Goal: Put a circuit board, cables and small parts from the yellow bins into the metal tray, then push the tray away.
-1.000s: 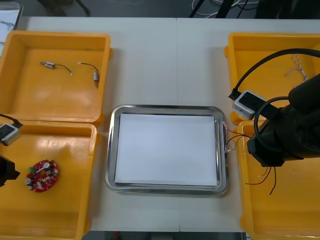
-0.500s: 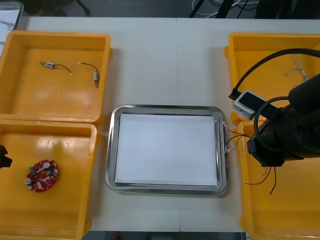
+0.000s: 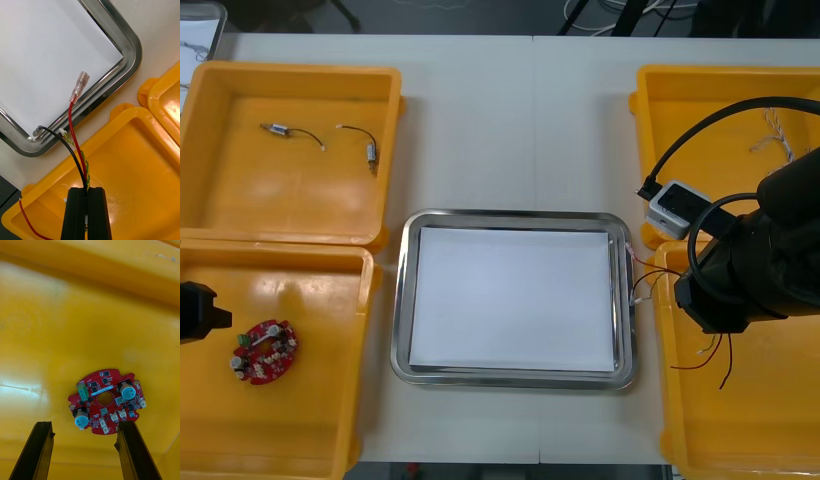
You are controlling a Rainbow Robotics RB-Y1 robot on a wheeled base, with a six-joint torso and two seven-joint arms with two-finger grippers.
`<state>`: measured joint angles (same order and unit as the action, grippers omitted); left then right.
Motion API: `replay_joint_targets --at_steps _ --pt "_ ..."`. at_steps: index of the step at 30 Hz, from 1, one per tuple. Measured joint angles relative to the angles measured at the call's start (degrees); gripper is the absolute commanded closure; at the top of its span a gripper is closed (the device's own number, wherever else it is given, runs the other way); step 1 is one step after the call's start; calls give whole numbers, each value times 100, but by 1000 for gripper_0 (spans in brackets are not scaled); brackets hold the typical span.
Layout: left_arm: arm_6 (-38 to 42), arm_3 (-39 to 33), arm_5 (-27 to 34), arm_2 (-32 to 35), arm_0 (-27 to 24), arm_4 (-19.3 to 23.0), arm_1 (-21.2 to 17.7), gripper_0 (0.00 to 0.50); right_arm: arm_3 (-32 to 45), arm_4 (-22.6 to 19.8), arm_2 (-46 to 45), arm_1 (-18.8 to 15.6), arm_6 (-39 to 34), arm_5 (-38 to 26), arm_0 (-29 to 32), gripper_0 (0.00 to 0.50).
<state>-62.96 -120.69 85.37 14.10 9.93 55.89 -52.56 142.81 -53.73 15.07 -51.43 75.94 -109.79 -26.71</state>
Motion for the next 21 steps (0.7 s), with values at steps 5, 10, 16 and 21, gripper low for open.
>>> replay_joint_targets --at_steps 5,10,16,21 --pt "812 0 155 0 0 -132 197 0 0 0 0 0 0 0 0 500" --pt "1809 0 387 0 -1 -283 285 0 0 -1 0 0 0 0 0 500" --pt "1841 2 415 -92 -13 -820 303 0 0 -1 0 0 0 0 0 500" --pt "1841 106 403 -303 -147 -1034 313 0 0 -1 0 0 0 0 0 500"
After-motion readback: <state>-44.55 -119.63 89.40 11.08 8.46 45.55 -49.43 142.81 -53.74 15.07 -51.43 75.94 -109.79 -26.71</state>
